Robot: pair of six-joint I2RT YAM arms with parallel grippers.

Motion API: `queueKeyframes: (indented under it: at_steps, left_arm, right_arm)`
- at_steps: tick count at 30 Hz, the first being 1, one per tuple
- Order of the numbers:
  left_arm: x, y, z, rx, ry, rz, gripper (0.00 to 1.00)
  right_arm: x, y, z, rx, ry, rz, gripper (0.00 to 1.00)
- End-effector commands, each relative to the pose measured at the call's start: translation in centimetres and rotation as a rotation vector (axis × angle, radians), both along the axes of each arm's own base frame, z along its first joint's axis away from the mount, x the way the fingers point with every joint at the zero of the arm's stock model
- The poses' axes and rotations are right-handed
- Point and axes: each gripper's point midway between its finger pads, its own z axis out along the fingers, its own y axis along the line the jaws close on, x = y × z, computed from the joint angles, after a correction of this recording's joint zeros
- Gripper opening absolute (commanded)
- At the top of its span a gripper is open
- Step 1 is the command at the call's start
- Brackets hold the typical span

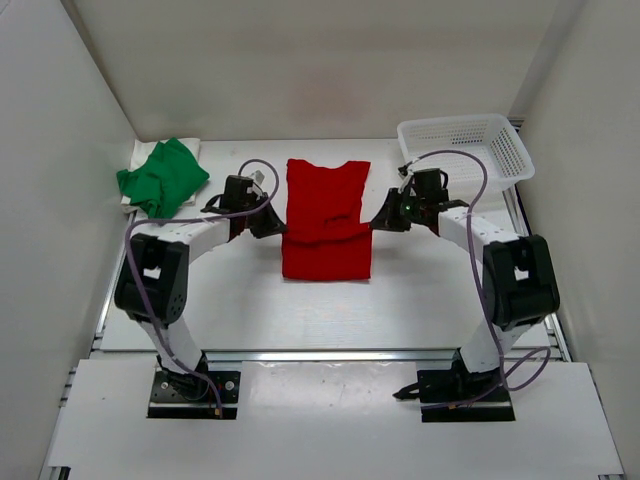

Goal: Fold and stack the t-shirts
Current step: Fold the folded rectangular tshirt in 1/3 of the way

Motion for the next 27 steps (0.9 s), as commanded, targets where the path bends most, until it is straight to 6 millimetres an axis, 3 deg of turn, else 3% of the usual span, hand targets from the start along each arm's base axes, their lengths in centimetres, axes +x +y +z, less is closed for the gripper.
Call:
queueKeyframes:
  at_steps: [1, 2, 3, 6, 10, 12, 14, 17, 19, 20, 22, 24, 25, 26, 27]
  left_arm:
    - [2.8, -0.5, 0.2, -0.010, -0.029, 0.016, 0.00]
    - [3.6, -0.6, 0.1, -0.006, -0.034, 0.023, 0.00]
    - [3.9, -0.8, 0.1, -0.008, -0.037, 0.021, 0.00]
    - [5.9, -0.9, -0.8, -0.008, -0.034, 0.047, 0.02]
    - [7.2, -0.3, -1.7, -0.049, -0.025, 0.078, 0.10]
    - [7.5, -0.7, -1.1, -0.090, -0.066, 0.068, 0.14]
    - [7.6, -0.1, 0.2, -0.096, -0.112, 0.096, 0.31]
    - [7.3, 1.7, 3.2, -0.132, -0.169, 0.143, 0.39]
    - [6.0, 2.1, 5.6, -0.148, -0.226, 0.161, 0.39]
    - [5.5, 1.9, 5.9, -0.140, -0.239, 0.159, 0.36]
    - [3.2, 1.2, 5.8, -0.121, -0.256, 0.138, 0.35]
    - [-0.1, -2.4, 4.2, -0.104, -0.234, 0.039, 0.33]
    - [-1.7, -4.0, 2.9, -0.109, -0.215, -0.001, 0.33]
    - [-2.8, -4.4, 1.3, -0.114, -0.180, -0.005, 0.33]
    - [-3.4, -5.5, 1.1, -0.138, -0.183, -0.024, 0.32]
  right_arm:
    - [3.7, 0.2, 1.4, 0.022, -0.095, 0.009, 0.00]
    - [4.1, 0.2, 0.1, 0.010, -0.065, 0.006, 0.00]
    - [4.8, 0.4, 0.7, 0.024, -0.077, 0.015, 0.00]
    - [6.1, 0.7, -0.8, 0.009, -0.058, 0.019, 0.00]
    - [7.2, 0.3, -2.0, -0.002, -0.047, 0.000, 0.00]
    - [7.3, 0.1, -2.3, -0.004, -0.045, -0.004, 0.08]
    - [7.4, 0.0, -1.2, -0.023, -0.072, -0.008, 0.19]
    - [7.5, -0.4, 1.5, -0.087, -0.143, -0.030, 0.30]
    - [6.9, -0.7, 4.1, -0.115, -0.216, -0.053, 0.34]
    - [6.4, -0.5, 3.9, -0.150, -0.225, -0.057, 0.34]
    - [5.2, 0.6, 4.7, -0.169, -0.276, -0.032, 0.08]
    - [3.0, 4.0, 3.0, -0.131, -0.264, 0.078, 0.00]
    - [2.9, 4.7, 2.6, -0.122, -0.267, 0.098, 0.00]
    - [1.9, 6.2, 1.3, -0.109, -0.238, 0.143, 0.00]
    - [1.4, 7.5, 1.0, -0.097, -0.231, 0.174, 0.00]
